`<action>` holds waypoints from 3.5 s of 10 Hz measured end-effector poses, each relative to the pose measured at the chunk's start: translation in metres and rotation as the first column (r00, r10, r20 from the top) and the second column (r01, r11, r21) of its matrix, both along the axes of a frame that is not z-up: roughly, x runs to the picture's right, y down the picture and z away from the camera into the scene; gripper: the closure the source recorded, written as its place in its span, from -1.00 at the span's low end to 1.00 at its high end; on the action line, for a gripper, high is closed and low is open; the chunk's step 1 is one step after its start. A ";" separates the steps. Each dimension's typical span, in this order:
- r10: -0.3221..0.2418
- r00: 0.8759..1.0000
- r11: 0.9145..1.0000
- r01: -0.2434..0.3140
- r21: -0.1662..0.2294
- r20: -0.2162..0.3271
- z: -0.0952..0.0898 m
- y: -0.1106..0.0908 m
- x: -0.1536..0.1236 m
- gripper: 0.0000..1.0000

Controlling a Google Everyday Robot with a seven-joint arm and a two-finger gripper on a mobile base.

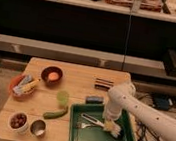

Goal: Wipe tray with brush

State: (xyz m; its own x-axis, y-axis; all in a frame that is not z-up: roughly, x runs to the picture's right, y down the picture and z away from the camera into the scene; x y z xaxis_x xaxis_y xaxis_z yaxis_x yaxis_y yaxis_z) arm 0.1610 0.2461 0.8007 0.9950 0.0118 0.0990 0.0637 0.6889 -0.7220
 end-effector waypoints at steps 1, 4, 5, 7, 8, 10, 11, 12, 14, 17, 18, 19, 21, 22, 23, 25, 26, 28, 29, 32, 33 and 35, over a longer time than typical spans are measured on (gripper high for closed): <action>0.001 1.000 1.000 -0.001 0.005 -0.004 0.002 0.000 0.001 -0.58; -0.007 1.000 1.000 0.008 0.018 -0.016 0.010 0.000 0.004 -0.55; -0.011 1.000 1.000 0.011 0.022 -0.017 0.012 0.000 0.005 -0.42; -0.028 1.000 0.999 0.028 0.034 0.002 0.017 0.000 0.006 -0.02; -0.039 0.999 0.999 0.038 0.036 0.013 0.017 0.001 0.008 0.22; -0.045 0.999 0.998 0.044 0.039 0.020 0.016 0.000 0.007 0.62; -0.045 0.999 0.998 0.044 0.038 0.020 0.015 0.000 0.008 0.78; -0.043 0.999 0.998 0.043 0.036 0.019 0.014 0.000 0.008 0.98; -0.043 0.999 0.998 0.043 0.036 0.020 0.014 0.000 0.008 1.00; -0.045 0.999 0.998 0.044 0.034 0.020 0.014 0.001 0.009 1.00; -0.040 0.999 0.999 0.040 0.032 0.025 0.013 0.001 0.008 1.00; -0.025 0.997 0.999 0.023 0.028 0.074 0.006 -0.001 0.004 1.00; 0.016 0.984 0.999 -0.021 0.028 0.178 -0.015 -0.012 -0.003 1.00; 0.037 0.969 0.999 -0.045 0.027 0.243 -0.035 -0.023 -0.011 1.00; 0.054 0.954 0.998 -0.065 0.027 0.295 -0.053 -0.035 -0.018 1.00; 0.116 0.914 0.992 -0.126 0.000 0.388 -0.080 -0.045 -0.030 1.00; 0.190 0.865 0.981 -0.190 -0.048 0.464 -0.092 -0.041 -0.037 1.00; 0.337 0.747 0.941 -0.289 -0.176 0.574 -0.102 -0.032 -0.058 1.00; 0.380 0.703 0.925 -0.308 -0.224 0.601 -0.105 -0.029 -0.066 1.00; 0.401 0.681 0.916 -0.317 -0.248 0.612 -0.107 -0.028 -0.069 1.00; 0.401 0.681 0.916 -0.317 -0.248 0.613 -0.107 -0.028 -0.069 1.00; 0.417 0.682 0.909 -0.323 -0.264 0.600 -0.105 -0.024 -0.070 1.00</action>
State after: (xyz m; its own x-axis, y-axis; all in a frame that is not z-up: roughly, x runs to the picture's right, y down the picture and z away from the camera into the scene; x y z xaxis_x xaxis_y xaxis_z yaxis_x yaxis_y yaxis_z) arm 0.0913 0.2223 0.6953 0.6103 0.4244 0.6689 0.2945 0.6623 -0.6889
